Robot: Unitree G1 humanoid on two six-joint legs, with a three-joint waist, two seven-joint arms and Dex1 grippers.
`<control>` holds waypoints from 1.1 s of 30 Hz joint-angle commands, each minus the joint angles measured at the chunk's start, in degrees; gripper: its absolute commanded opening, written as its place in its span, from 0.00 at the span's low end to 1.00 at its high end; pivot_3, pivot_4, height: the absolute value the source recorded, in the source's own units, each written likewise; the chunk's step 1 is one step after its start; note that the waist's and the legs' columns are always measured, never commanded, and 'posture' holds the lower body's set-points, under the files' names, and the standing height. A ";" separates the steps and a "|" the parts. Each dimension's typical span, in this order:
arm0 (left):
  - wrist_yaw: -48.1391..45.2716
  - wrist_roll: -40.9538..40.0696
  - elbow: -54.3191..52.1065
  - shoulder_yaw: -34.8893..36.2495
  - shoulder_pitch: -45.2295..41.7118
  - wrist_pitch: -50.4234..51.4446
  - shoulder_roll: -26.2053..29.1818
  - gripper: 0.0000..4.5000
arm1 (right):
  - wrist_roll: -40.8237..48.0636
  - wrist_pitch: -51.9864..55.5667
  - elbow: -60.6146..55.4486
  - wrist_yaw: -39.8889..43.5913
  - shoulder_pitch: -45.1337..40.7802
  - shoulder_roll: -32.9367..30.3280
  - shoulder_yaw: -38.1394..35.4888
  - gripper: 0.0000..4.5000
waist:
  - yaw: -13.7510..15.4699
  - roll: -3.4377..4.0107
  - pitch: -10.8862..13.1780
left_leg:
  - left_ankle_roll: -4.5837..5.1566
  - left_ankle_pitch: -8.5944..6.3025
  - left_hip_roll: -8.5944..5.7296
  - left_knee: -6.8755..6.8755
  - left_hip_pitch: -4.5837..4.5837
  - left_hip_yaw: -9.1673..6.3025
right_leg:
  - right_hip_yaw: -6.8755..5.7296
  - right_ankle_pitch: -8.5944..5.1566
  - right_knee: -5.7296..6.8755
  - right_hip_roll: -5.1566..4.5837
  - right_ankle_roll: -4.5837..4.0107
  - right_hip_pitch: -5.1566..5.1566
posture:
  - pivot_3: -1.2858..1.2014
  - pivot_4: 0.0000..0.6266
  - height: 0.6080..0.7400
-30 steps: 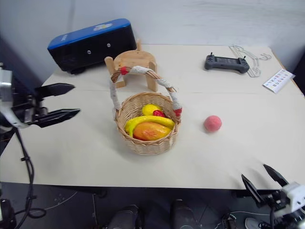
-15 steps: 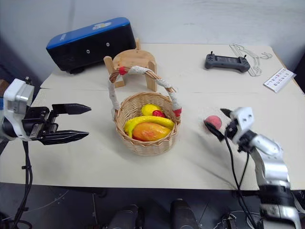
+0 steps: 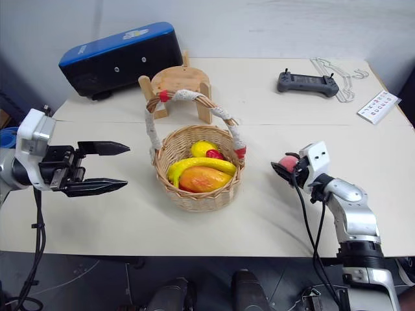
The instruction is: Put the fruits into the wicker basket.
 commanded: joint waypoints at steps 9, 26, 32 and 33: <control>-0.28 -0.42 1.19 3.43 4.26 -2.73 -0.65 1.00 | 33.62 27.87 -39.65 -2.63 -1.84 -7.04 5.14 0.58 | -0.37 -0.14 0.04 | 0.24 -0.15 0.09 -0.03 0.11 -0.06 | -0.12 -0.02 -0.45 -0.07 -0.05 0.17 | 0.52 0.24 1.00; 4.48 -4.53 -4.37 7.37 9.19 0.31 -1.37 1.00 | 14.75 28.78 -26.75 -26.39 -17.06 19.27 21.35 0.89 | -0.57 -0.20 -0.01 | -0.02 -0.02 -0.04 0.03 -1.01 -0.35 | -0.63 0.08 0.14 -0.23 0.04 -0.99 | 0.52 0.24 1.00; 5.35 -5.17 -5.46 8.00 9.99 0.56 -1.72 1.00 | 16.29 25.65 -27.72 -17.50 -16.64 17.04 18.93 0.99 | -0.57 -0.21 -0.01 | -0.07 0.05 -0.04 0.13 -0.98 -0.34 | -0.62 0.08 0.12 -0.23 0.04 -0.89 | 0.52 0.24 1.00; 5.35 -5.19 -5.49 8.02 10.04 0.58 -1.74 1.00 | 17.64 25.10 -28.63 -13.82 -15.98 15.36 18.20 0.99 | -0.53 -0.21 -0.01 | -0.08 0.07 -0.04 0.14 -0.96 -0.33 | -0.62 0.08 0.12 -0.23 0.04 -0.86 | 0.52 0.24 1.00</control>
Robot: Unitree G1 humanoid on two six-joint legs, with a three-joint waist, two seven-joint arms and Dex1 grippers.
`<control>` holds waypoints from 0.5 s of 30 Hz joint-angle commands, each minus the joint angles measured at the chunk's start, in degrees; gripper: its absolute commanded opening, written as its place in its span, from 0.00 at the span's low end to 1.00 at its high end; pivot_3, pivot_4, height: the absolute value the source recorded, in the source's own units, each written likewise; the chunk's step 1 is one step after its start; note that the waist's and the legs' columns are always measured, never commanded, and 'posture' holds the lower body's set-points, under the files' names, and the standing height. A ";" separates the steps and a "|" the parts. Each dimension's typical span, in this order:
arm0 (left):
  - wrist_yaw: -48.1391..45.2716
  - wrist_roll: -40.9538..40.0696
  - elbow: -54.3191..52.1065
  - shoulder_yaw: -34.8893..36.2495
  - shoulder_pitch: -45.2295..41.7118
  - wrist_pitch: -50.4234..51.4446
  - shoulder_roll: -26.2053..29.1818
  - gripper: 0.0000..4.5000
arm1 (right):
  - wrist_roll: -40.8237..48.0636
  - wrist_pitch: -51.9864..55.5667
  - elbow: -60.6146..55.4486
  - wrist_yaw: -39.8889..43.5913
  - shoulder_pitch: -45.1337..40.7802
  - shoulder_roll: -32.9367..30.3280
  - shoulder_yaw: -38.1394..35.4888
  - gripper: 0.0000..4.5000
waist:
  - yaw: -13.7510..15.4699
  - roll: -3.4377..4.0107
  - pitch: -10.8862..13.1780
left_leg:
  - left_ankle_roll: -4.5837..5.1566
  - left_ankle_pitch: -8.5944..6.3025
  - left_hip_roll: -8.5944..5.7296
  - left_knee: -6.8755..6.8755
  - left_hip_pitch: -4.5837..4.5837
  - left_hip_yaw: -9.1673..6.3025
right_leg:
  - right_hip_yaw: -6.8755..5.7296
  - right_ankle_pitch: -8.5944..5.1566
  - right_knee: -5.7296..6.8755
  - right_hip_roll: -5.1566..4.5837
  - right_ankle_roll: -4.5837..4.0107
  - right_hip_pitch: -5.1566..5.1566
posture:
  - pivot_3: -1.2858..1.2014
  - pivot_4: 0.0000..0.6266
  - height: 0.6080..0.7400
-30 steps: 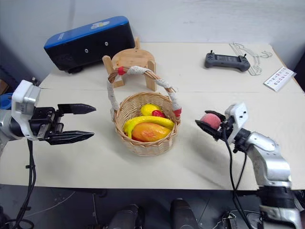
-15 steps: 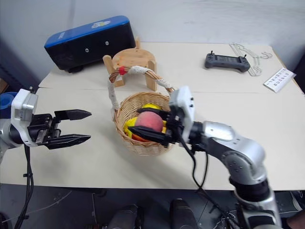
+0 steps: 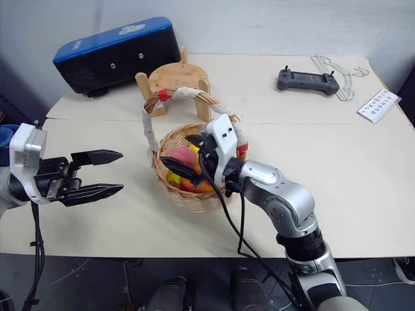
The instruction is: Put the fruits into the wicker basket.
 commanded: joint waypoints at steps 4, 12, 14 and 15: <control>-0.20 -1.48 -0.75 1.47 0.14 -0.39 0.27 1.00 | 6.56 -5.23 -5.97 19.93 4.08 -9.80 -5.70 0.99 | 0.52 0.00 0.00 | 0.02 0.00 0.00 0.00 0.07 -0.05 | -0.03 0.00 -0.13 0.00 0.00 0.07 | 0.52 0.24 1.00; -1.55 -0.57 1.42 -0.33 -2.62 -1.56 0.32 1.00 | 17.83 0.20 -10.03 28.74 19.23 -24.77 -19.39 0.99 | 0.69 -0.01 0.01 | 0.04 -0.01 0.01 -0.04 0.11 -0.09 | -0.05 0.00 -0.20 -0.03 0.00 0.18 | 0.52 0.24 1.00; -1.83 -0.47 1.67 -0.55 -3.05 -1.80 0.49 1.00 | 16.18 -1.58 -7.77 30.60 23.21 -27.82 -23.09 0.99 | 0.69 -0.01 0.01 | 0.07 -0.02 0.01 -0.05 0.12 -0.10 | -0.06 0.00 -0.42 -0.02 0.00 0.26 | 0.52 0.24 1.00; -1.86 -0.52 1.77 -0.60 -3.32 -1.85 0.53 1.00 | 15.10 -2.55 -5.93 31.29 24.52 -28.97 -24.82 0.99 | 0.67 -0.01 0.01 | 0.07 -0.02 0.01 -0.06 0.11 -0.09 | -0.06 0.00 -0.53 -0.02 0.00 0.29 | 0.52 0.24 1.00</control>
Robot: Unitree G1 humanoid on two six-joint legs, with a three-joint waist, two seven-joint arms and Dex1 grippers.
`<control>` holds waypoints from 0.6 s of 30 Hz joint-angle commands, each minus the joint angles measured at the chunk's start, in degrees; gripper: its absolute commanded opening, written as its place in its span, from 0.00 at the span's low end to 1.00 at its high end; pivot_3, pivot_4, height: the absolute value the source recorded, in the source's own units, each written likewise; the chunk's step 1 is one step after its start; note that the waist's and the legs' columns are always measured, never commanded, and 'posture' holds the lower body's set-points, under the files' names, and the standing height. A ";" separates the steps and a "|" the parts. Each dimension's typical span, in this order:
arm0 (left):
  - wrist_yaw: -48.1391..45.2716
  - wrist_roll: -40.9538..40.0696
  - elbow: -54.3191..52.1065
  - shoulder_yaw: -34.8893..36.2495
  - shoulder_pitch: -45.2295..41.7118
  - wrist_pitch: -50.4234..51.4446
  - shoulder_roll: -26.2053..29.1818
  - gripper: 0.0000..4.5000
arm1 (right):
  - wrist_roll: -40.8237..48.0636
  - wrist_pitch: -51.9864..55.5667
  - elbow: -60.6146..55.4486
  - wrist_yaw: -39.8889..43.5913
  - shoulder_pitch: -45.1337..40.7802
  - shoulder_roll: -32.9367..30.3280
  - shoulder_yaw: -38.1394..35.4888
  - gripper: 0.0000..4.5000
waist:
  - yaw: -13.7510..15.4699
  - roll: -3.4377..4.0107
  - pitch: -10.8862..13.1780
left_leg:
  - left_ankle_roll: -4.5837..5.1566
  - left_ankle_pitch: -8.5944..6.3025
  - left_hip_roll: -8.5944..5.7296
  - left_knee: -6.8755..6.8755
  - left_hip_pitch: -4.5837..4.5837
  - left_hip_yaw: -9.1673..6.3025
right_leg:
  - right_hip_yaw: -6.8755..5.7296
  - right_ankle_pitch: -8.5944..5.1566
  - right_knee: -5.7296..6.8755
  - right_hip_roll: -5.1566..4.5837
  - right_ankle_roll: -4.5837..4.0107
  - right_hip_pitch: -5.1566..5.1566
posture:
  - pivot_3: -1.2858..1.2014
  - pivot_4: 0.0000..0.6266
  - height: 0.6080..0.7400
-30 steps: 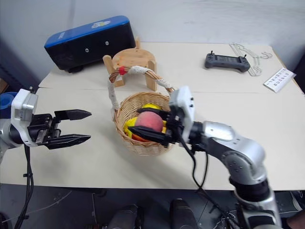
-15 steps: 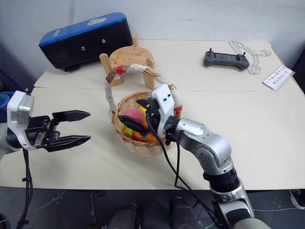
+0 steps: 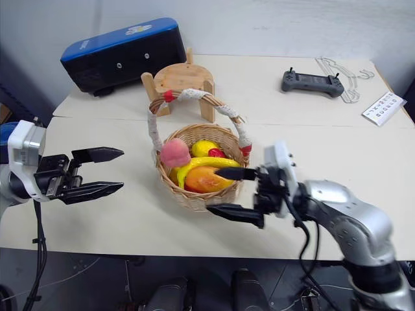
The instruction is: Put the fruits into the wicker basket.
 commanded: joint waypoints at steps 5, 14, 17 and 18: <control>-0.84 -0.33 0.27 0.21 -2.52 -1.00 0.70 1.00 | -11.44 -13.59 16.85 7.46 -2.20 -5.55 -6.95 0.99 | -0.46 -0.01 0.01 | 0.13 0.02 0.00 0.02 0.26 0.48 | 0.21 -0.01 -0.12 0.00 -0.04 0.13 | 0.52 0.24 1.00; -1.47 0.35 1.45 -1.74 -5.34 -1.20 0.75 1.00 | -19.38 -21.23 31.46 15.87 -22.58 2.86 5.49 0.99 | -0.31 0.00 0.01 | -0.02 0.12 0.06 0.05 0.21 0.55 | 0.22 0.03 0.42 0.05 -0.08 -0.25 | 0.52 0.24 1.00; -0.99 0.28 1.41 -1.83 -5.86 -1.08 0.62 1.00 | -21.07 -21.47 34.95 17.15 -27.19 5.90 8.32 0.91 | -0.26 0.01 0.01 | -0.03 0.11 0.07 0.04 0.13 0.49 | 0.15 0.04 0.51 0.05 -0.08 -0.31 | 0.52 0.24 1.00; -0.77 0.20 1.33 -1.81 -5.97 -0.98 0.56 1.00 | -21.47 -21.47 35.87 17.45 -28.19 6.63 8.77 0.87 | -0.27 0.01 0.01 | -0.03 0.11 0.07 0.04 0.13 0.48 | 0.12 0.04 0.51 0.04 -0.08 -0.30 | 0.52 0.24 1.00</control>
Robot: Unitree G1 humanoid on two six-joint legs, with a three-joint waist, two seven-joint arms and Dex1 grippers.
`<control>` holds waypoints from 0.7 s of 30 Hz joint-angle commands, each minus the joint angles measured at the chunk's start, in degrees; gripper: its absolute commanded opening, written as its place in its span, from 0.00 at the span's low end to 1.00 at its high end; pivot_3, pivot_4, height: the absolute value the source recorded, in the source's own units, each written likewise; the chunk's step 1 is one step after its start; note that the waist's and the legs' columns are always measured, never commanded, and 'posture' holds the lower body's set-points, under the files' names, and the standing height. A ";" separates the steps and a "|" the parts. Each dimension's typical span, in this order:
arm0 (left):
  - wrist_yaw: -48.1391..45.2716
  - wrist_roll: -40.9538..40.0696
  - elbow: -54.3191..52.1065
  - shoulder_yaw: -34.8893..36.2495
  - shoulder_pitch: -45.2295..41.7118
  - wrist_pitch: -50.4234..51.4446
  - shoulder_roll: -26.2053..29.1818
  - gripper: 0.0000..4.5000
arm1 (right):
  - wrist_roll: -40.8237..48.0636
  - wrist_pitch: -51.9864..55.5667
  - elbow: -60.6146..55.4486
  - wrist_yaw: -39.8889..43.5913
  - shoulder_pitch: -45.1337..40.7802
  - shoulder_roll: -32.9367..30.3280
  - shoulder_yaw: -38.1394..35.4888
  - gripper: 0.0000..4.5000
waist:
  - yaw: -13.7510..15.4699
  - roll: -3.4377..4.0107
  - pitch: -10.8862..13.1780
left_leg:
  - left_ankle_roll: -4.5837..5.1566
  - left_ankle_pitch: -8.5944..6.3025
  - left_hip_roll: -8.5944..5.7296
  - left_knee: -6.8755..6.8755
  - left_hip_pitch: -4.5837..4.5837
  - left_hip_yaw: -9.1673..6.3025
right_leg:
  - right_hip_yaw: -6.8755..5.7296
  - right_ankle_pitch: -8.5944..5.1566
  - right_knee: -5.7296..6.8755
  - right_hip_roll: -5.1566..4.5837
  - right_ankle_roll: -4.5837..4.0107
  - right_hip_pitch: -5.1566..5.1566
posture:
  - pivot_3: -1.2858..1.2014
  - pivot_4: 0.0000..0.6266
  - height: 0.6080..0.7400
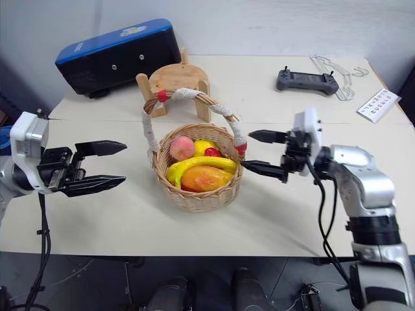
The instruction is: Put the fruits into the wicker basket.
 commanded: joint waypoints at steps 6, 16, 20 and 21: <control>0.66 -0.60 -1.57 1.78 0.15 -0.03 0.76 1.00 | -1.14 -0.87 2.12 4.86 -3.42 2.18 1.60 0.40 | 0.18 0.00 0.00 | 0.00 -0.01 -0.02 0.00 -0.06 -0.10 | -0.13 0.00 0.01 -0.07 0.01 0.04 | 0.52 0.24 1.00; 0.81 -0.05 -0.36 -0.79 -1.90 -0.90 -1.04 1.00 | 2.53 3.39 -7.95 -1.23 4.82 -0.38 -6.08 0.04 | 0.22 0.00 0.00 | -0.03 0.00 -0.02 0.03 -0.04 -0.10 | -0.18 0.01 0.00 -0.07 0.01 0.06 | 0.52 0.24 1.00; -0.01 1.05 1.62 -2.91 -3.96 -1.82 -2.09 1.00 | 5.53 5.41 -17.26 -8.35 13.65 -2.58 -15.67 0.04 | 0.80 0.00 0.00 | -0.05 -0.02 -0.02 0.04 -0.05 -0.19 | -0.27 0.01 -0.01 -0.08 0.02 0.11 | 0.52 0.24 1.00; -0.51 1.51 2.26 -3.52 -4.46 -2.23 -2.25 1.00 | 6.16 5.95 -19.18 -10.33 15.97 -3.13 -18.71 0.04 | 0.89 0.00 0.00 | -0.05 -0.02 -0.02 0.03 -0.05 -0.15 | -0.25 0.01 0.00 -0.07 0.02 0.12 | 0.52 0.24 1.00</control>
